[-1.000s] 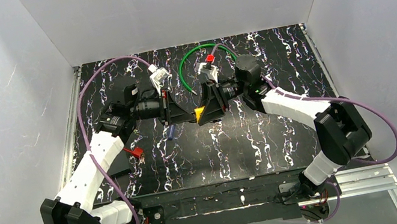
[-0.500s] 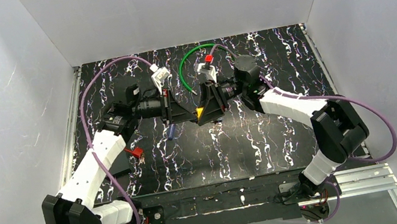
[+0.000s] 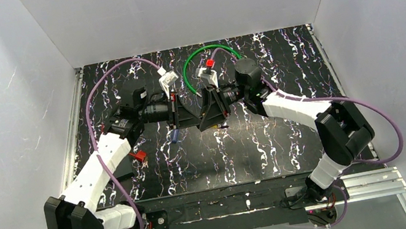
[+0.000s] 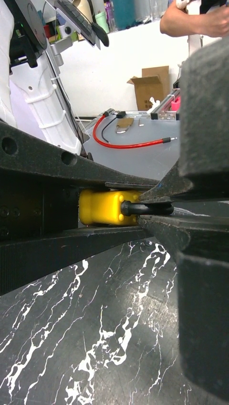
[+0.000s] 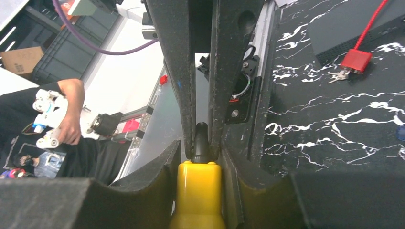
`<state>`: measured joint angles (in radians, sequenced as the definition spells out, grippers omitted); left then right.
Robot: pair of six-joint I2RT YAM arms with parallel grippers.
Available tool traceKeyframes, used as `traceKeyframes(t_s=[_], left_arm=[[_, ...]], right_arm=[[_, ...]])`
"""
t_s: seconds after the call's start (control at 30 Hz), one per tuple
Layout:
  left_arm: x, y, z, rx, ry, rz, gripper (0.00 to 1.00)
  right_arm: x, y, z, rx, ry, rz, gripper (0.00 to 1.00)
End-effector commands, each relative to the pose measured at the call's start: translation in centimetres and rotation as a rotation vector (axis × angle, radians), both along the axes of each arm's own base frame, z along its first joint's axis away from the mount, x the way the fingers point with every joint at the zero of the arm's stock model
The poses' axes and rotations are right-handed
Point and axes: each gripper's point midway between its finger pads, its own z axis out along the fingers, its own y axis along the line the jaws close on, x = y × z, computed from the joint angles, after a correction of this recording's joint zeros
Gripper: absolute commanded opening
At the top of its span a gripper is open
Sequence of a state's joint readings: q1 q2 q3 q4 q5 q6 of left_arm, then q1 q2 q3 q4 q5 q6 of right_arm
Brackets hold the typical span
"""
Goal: Lock with the key
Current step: Lock the lock.
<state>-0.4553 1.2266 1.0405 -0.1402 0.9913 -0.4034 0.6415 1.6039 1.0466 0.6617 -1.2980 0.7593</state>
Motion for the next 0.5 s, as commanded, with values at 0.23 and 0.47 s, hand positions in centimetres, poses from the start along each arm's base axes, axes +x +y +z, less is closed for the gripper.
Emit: traceKeyframes(t_s=[0.23, 0.47], left_arm=[[1.0, 2.8, 1.4, -0.023, -0.061, 0.02, 0.0], [0.0, 3.4, 3.9, -0.092, -0.106, -0.016, 0.0]], right_arm=[[3.5, -4.4, 3.5, 0.029, -0.233, -0.181, 0.63], [4.3, -6.7, 3.7, 0.024, -0.261, -0.223, 0.8]])
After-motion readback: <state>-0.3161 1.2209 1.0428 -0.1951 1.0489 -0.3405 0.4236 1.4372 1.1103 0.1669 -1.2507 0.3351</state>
